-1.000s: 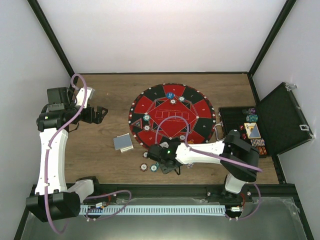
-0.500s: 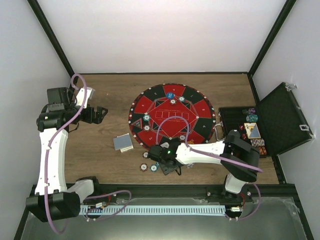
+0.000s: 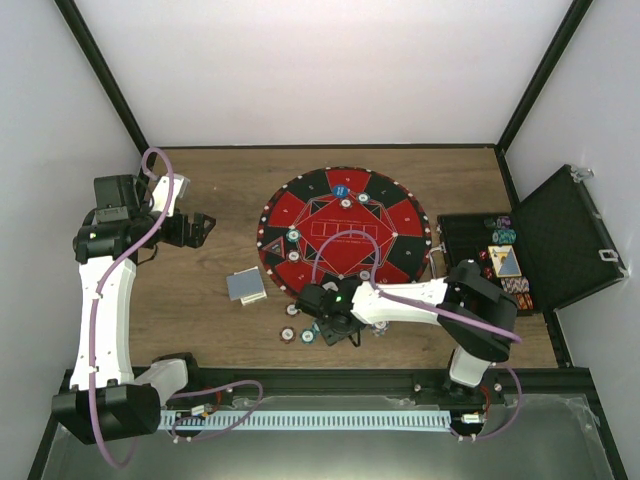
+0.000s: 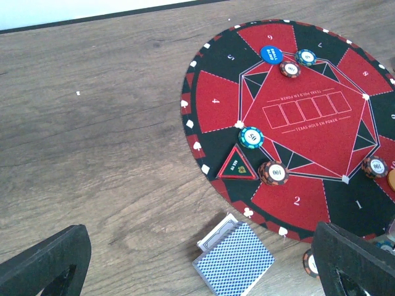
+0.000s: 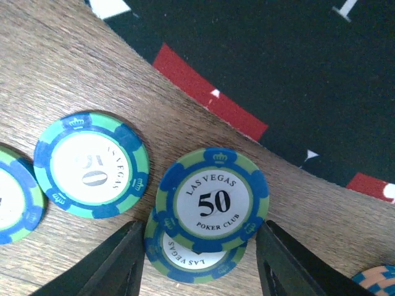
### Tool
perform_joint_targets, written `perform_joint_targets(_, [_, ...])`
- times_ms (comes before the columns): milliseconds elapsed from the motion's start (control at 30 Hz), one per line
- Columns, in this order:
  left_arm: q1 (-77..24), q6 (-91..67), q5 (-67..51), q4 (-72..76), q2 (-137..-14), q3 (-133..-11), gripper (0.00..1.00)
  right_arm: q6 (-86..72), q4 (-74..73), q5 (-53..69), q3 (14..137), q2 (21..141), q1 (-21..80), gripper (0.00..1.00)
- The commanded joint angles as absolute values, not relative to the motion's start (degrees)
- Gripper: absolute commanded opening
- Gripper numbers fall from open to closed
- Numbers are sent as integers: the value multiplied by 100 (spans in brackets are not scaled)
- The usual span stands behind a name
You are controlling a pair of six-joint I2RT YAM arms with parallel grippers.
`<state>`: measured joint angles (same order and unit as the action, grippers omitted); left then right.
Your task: Distribute texas hold em gaming equipment
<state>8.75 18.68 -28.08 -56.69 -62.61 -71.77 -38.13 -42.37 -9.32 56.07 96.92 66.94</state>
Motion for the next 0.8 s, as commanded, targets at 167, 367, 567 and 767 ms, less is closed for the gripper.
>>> perform_joint_targets(167, [903, 1901, -2799, -5641, -6205, -7214, 100, -3783, -4147, -870, 5679, 9776, 6638, 39])
perform_joint_targets(367, [905, 1888, -2804, -5634, -6214, -7230, 100, -3831, -4214, -945, 5643, 9653, 6634, 25])
perform_joint_targets(567, [903, 1878, -2819, -5642, -6231, -7266, 100, -3869, -4373, -1099, 5729, 9421, 6638, 15])
perform_joint_targets(767, [901, 1864, -2829, -5649, -6256, -7308, 100, -3868, -4763, -1323, 5956, 9097, 6576, 12])
